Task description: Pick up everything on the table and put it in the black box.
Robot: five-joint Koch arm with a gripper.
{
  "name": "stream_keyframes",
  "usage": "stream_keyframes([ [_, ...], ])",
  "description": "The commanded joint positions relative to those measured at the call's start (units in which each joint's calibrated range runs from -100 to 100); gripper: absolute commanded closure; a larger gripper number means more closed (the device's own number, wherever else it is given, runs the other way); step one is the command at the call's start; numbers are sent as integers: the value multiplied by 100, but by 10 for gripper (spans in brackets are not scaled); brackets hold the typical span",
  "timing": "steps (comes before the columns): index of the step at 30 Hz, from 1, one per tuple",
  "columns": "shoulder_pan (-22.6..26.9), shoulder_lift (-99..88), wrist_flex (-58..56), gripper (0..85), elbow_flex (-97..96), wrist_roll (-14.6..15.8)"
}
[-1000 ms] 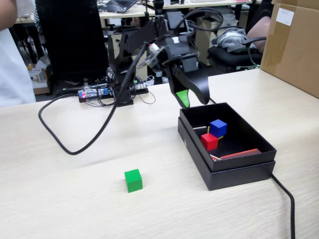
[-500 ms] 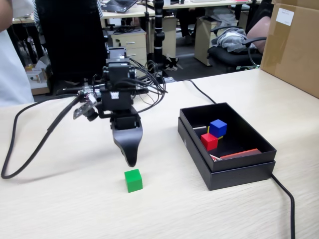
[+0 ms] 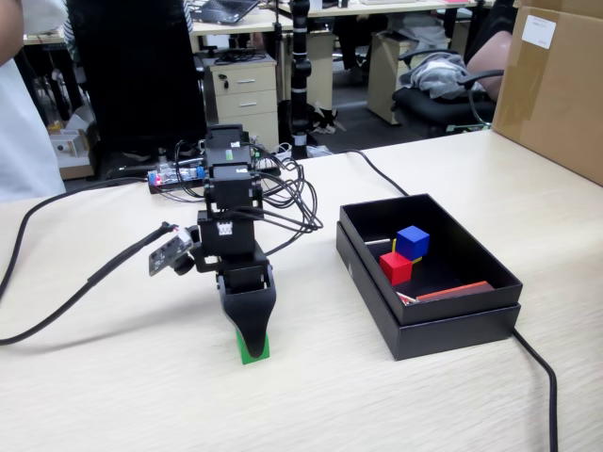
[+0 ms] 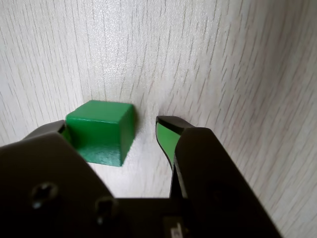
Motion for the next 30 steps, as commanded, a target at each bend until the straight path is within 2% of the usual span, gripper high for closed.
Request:
stream_keyframes([
  [1,44,-108,59,612,608,-44],
  [2,44,-73,59,689,663,-34],
  [4,29,-62,102,751,690,-24],
  [7,10,-291,102,751,608,-24],
  [12,190,-2942,76,751,-126,15],
  [17,679,-4434,76,751,-316,132],
  [18,943,-4709,76,751,-443,225],
  [24,1558,-4170,76,751,-470,562],
  [30,1724,-3068,76,750,-371,733],
])
